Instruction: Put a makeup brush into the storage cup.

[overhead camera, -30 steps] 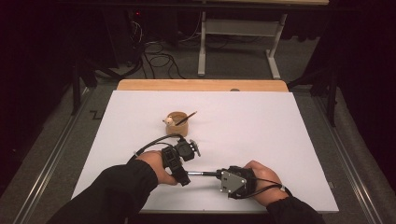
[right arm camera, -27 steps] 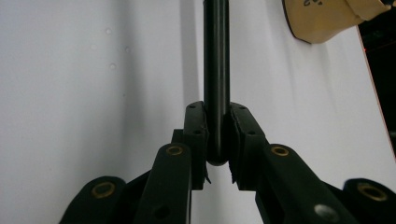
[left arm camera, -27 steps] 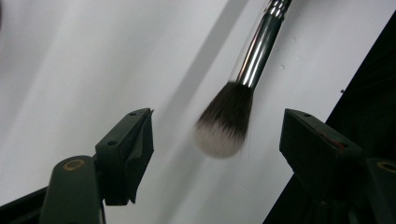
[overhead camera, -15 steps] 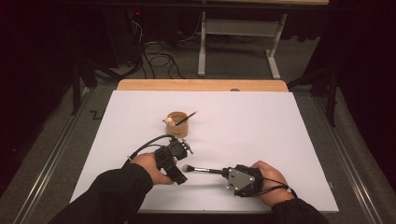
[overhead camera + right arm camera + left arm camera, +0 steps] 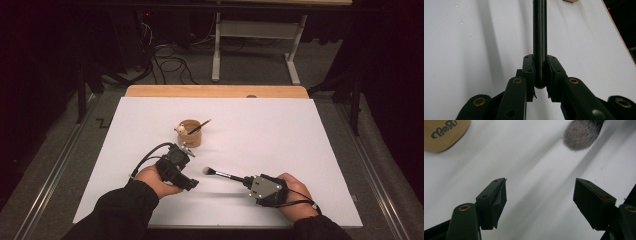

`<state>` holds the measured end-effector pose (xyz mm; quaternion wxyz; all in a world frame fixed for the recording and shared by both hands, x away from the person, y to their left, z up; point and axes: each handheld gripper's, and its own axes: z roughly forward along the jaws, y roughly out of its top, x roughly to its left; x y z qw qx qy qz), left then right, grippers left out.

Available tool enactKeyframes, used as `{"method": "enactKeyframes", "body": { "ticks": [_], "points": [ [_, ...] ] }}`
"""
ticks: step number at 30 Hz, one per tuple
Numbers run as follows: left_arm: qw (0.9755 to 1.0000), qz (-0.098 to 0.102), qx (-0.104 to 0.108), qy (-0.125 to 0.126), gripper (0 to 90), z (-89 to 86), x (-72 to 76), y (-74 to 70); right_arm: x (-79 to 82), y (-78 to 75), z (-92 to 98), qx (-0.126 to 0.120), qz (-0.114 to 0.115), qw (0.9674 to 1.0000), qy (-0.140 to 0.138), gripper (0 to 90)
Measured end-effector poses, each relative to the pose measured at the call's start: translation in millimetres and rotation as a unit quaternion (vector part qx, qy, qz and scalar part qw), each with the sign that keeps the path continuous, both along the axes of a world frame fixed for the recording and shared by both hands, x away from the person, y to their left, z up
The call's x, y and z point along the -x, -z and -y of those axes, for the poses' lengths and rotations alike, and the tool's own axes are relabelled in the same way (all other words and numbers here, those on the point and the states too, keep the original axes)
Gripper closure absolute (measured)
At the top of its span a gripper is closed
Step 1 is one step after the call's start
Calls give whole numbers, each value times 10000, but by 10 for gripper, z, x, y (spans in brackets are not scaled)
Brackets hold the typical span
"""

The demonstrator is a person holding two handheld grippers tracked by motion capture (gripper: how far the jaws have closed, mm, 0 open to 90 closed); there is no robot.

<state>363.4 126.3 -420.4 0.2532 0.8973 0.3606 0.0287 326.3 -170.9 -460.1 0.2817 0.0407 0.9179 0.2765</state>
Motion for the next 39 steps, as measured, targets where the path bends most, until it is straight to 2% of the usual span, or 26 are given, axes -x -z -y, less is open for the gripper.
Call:
{"method": "enactKeyframes", "body": {
  "ticks": [4, 6, 8, 9, 12, 14, 15, 17, 19, 25, 30, 37, 38, 39],
  "points": [
    [9995, 166, 217, -134, 277, -12, 7, 45, -15, 1, 50, -199, -79, 9997, 140, 802],
    [9982, 198, 483, -279, 277, -31, 11, 64, -16, 3, 74, -256, -98, 9994, 198, 802],
    [9968, 270, 650, -388, 285, -65, 16, 90, -23, 7, 90, -298, -81, 9993, 224, 802],
    [9967, 336, 622, -390, 285, -81, 19, 103, -21, 11, 99, -324, -93, 9991, 261, 802],
    [9946, 340, 814, -552, 285, -123, 26, 162, -26, 32, 126, -389, -108, 9987, 299, 801],
    [9943, 439, 779, -583, 284, -145, 35, 190, -24, 43, 137, -410, -136, 9985, 342, 802],
    [9932, 490, 828, -659, 284, -147, 43, 205, -26, 45, 143, -437, -121, 9984, 348, 802],
    [9926, 558, 829, -686, 284, -156, 55, 219, -20, 41, 151, -494, -127, 9979, 408, 802],
    [9914, 568, 923, -735, 283, -166, 66, 233, -17, 37, 160, -534, -125, 9976, 434, 802],
    [9852, 812, 1186, -937, 285, -180, 128, 275, -6, 45, 184, -576, -107, 9971, 486, 802],
    [9816, 997, 1282, -1001, 286, -173, 179, 314, 0, 42, 199, -669, -120, 9963, 529, 802],
    [9723, 1247, 1706, -997, 279, -223, 249, 390, -3, 56, 225, -752, -142, 9953, 593, 802],
    [9703, 1274, 1787, -1019, 278, -234, 256, 399, -4, 59, 224, -769, -136, 9951, 601, 802],
    [9696, 1294, 1814, -1011, 275, -244, 259, 399, 2, 64, 223, -774, -150, 9948, 638, 802]
  ]
}}
